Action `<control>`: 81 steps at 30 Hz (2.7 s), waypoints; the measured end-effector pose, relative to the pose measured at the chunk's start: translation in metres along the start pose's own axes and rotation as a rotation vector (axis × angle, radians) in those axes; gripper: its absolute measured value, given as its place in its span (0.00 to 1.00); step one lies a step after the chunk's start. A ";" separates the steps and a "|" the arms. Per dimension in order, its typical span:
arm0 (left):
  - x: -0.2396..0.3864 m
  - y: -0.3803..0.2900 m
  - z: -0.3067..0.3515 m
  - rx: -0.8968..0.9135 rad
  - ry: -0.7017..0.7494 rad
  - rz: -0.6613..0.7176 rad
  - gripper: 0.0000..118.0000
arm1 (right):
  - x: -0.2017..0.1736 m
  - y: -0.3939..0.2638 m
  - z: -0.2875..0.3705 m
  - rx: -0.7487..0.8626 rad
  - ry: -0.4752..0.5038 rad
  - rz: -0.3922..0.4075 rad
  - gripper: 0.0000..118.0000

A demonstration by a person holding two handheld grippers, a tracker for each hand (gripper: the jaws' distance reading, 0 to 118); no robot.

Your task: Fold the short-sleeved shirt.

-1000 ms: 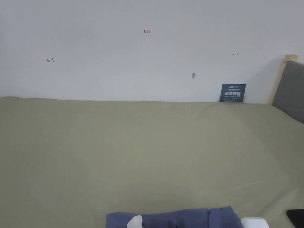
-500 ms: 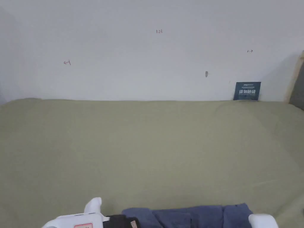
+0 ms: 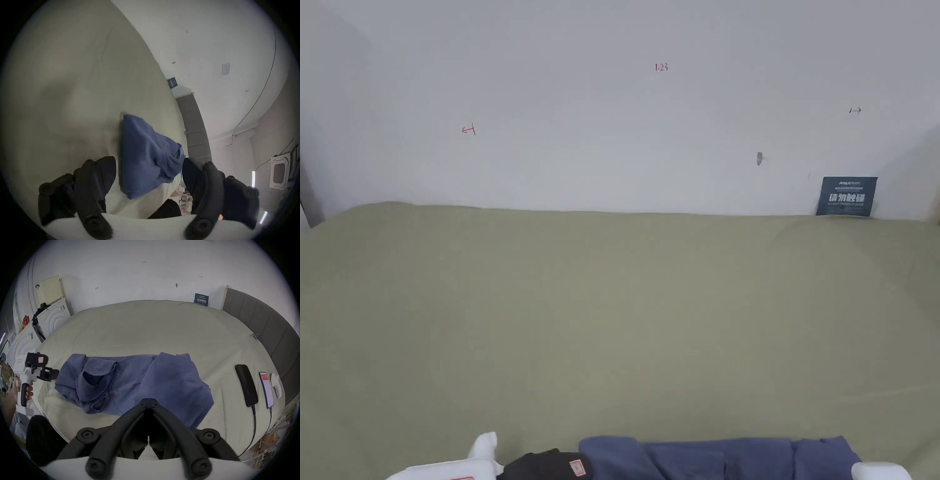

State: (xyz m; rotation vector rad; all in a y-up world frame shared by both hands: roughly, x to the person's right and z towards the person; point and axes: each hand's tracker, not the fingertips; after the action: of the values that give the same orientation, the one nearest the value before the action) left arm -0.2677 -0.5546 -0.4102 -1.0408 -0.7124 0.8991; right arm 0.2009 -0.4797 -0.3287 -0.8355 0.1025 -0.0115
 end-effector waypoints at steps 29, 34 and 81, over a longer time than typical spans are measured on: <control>0.063 -0.007 0.137 0.341 0.313 -0.041 0.14 | 0.017 -0.003 0.011 0.026 -0.013 -0.084 0.00; 0.103 -0.003 0.138 0.364 0.471 -0.181 0.14 | 0.012 -0.005 0.011 0.020 -0.010 -0.080 0.00; 0.084 -0.063 -0.119 -0.152 -0.014 -0.157 0.07 | -0.005 -0.008 0.003 -0.021 0.043 -0.028 0.00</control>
State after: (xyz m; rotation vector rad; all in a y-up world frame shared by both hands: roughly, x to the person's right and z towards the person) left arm -0.1112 -0.5432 -0.3870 -1.0970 -0.8719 0.7258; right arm 0.1962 -0.4833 -0.3203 -0.8576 0.1317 -0.0549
